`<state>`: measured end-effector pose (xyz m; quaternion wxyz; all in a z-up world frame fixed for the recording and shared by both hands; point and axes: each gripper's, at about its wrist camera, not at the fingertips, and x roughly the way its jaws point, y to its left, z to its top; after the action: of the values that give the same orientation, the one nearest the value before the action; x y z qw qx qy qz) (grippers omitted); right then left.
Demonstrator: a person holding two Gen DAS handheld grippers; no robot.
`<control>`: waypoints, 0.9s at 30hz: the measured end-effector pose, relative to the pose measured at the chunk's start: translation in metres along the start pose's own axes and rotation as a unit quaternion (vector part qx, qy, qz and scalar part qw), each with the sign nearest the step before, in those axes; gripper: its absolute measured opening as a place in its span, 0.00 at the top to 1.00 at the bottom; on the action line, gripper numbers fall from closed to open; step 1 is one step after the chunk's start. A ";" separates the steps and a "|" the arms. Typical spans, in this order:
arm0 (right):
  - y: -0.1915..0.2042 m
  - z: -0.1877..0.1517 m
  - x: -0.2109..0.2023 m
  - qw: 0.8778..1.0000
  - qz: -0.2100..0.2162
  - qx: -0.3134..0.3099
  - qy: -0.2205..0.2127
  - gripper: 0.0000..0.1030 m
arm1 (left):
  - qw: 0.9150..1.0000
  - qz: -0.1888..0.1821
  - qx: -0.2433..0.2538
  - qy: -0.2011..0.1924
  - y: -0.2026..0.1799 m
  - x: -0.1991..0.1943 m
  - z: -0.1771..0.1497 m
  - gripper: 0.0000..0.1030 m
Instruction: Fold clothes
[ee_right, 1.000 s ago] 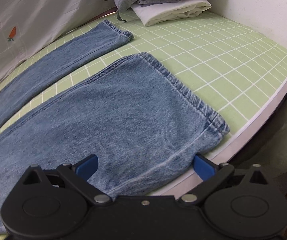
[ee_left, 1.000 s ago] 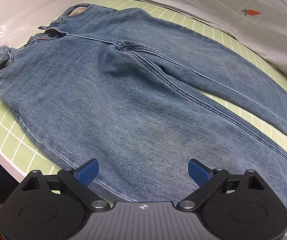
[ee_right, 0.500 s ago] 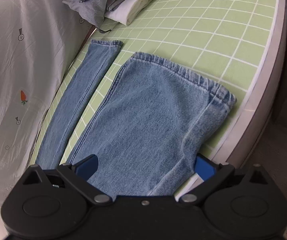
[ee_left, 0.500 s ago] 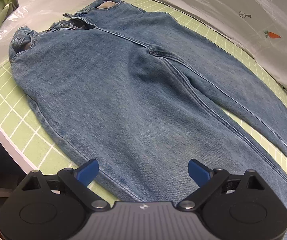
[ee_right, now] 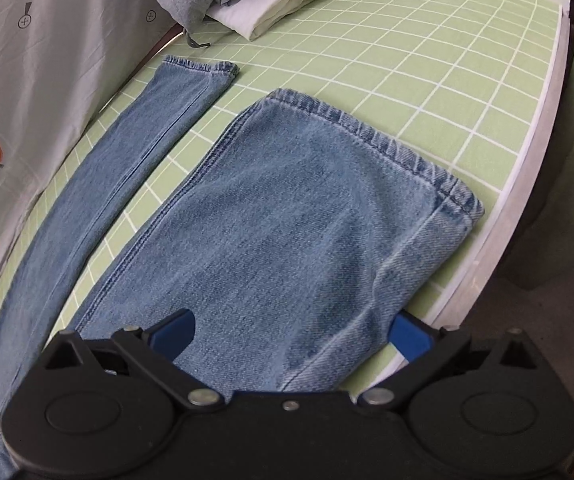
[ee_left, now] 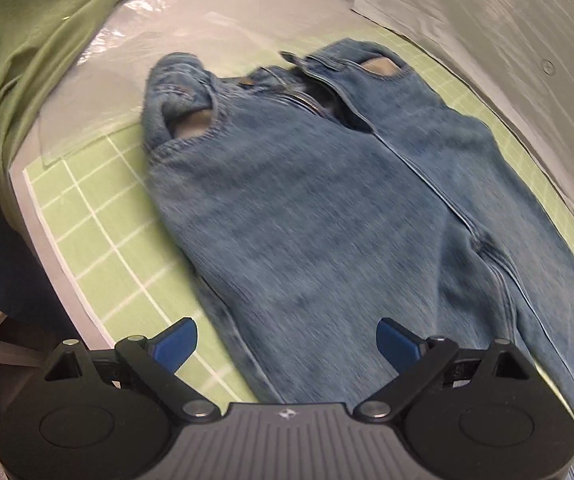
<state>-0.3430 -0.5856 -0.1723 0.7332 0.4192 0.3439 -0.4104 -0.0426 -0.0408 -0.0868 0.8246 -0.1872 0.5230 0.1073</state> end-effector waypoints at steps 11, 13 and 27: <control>0.026 0.014 0.025 0.991 -0.126 -0.016 -0.031 0.00 | 0.996 0.058 -0.073 -0.016 0.055 0.047 0.087 0.07; 0.029 0.019 0.031 0.988 -0.151 -0.013 -0.027 0.00 | 0.995 0.052 -0.084 -0.011 0.055 0.056 0.094 0.07; 0.019 0.044 0.004 0.989 -0.120 0.074 -0.048 0.91 | 0.978 0.018 -0.204 -0.046 0.049 0.050 0.109 0.79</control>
<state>-0.3175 -0.6204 -0.1512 0.6617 0.4075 0.3246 -0.5392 0.0501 0.0484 -0.1001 0.7902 -0.3369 0.4546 0.2353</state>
